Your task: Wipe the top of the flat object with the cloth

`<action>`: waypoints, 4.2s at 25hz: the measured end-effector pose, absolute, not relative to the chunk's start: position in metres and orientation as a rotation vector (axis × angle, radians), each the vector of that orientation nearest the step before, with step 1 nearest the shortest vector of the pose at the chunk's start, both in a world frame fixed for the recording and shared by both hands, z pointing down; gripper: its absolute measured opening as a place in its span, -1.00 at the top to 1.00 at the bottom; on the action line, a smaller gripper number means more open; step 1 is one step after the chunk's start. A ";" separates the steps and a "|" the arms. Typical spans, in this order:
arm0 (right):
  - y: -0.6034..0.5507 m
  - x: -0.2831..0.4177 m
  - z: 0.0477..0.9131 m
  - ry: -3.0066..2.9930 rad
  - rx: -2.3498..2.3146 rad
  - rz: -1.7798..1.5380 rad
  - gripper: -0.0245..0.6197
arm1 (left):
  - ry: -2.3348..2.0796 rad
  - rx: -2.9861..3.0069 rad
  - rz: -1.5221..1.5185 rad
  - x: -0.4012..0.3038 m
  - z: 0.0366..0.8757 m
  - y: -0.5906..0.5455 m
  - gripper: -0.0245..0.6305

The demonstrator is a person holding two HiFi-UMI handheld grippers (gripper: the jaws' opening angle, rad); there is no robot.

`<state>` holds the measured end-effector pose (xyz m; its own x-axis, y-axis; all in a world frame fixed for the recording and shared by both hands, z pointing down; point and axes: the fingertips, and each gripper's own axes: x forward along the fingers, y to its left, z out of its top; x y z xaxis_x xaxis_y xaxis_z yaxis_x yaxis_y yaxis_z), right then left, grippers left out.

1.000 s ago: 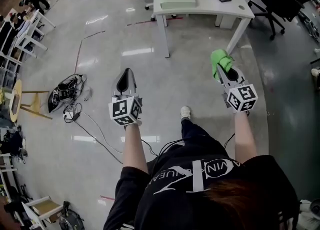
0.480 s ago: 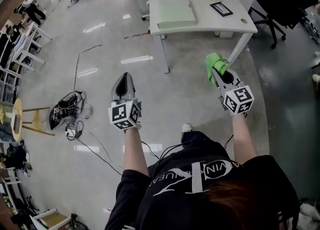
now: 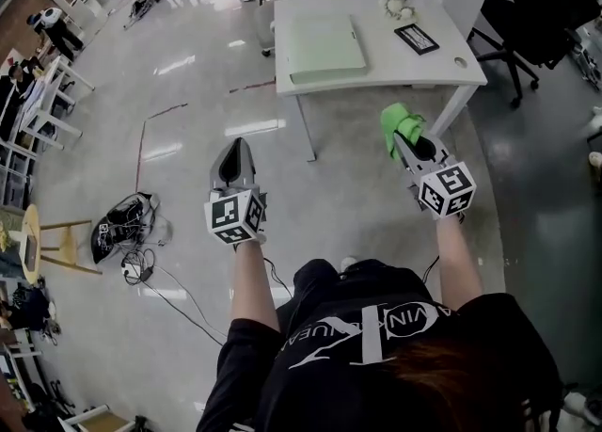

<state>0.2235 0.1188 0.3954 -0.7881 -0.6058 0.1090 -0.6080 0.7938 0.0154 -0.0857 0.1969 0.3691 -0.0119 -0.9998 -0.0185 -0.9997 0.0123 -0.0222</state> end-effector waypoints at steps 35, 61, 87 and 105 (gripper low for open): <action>-0.141 0.068 0.420 -2.828 0.963 0.159 0.78 | 1.982 -2.514 -0.098 -0.184 0.425 -0.122 0.88; -0.329 -0.105 0.459 -2.699 0.562 0.215 0.78 | 1.612 -3.025 -0.450 -0.137 0.533 -0.261 0.88; -0.391 -0.141 0.521 -2.390 0.564 0.344 0.78 | 1.416 -3.041 -0.683 -0.121 0.549 -0.272 0.90; -0.422 -0.017 0.526 -2.266 0.900 0.426 0.78 | 1.431 -3.082 -0.711 -0.122 0.550 -0.273 0.90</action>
